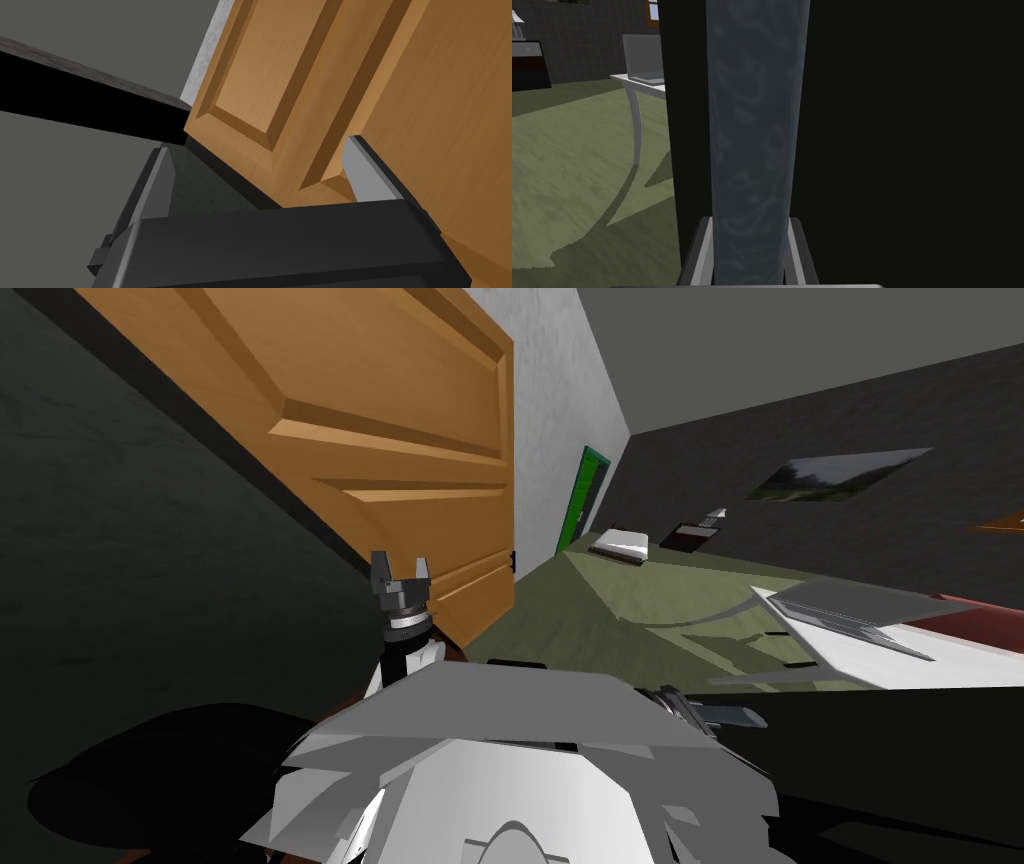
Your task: Push the door open
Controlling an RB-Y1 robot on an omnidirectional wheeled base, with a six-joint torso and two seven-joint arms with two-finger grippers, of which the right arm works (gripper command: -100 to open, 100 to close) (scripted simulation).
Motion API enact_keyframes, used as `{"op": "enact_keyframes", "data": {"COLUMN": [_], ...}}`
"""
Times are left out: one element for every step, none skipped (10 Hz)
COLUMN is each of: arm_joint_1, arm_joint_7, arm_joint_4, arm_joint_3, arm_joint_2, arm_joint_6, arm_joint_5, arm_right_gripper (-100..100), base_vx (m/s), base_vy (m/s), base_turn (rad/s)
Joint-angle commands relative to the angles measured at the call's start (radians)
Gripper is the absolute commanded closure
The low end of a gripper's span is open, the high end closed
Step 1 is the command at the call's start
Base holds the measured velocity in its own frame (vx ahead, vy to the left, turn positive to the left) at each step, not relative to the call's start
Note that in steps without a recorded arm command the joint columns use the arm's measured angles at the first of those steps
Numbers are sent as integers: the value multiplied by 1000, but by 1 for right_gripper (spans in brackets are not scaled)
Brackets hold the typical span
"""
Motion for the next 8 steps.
{"op": "enact_keyframes", "data": {"arm_joint_1": [23,26,29,32,35,37,25,31], "arm_joint_7": [13,14,15,16,17,17,7,9], "arm_joint_4": [-21,-20,-18,-17,-15,-14,9,12], "arm_joint_3": [-27,-37,-46,-54,-64,-70,-63,-81], "arm_joint_2": [1,0,-1,-1,-2,-2,-9,-14], "arm_joint_6": [-4,-7,-11,-14,-17,-19,-22,-31], "arm_joint_5": [-20,-29,-37,-44,-52,-58,-52,-69], "arm_right_gripper": [100,100,100,100,100,100,100,100], "base_vx": [153,155,147,134,124,104,39,29], "base_vy": [-182,-152,-158,-148,-162,-148,-62,-158], "base_turn": [-52,-65,-91,-58,-44,-51,-22,-32]}}
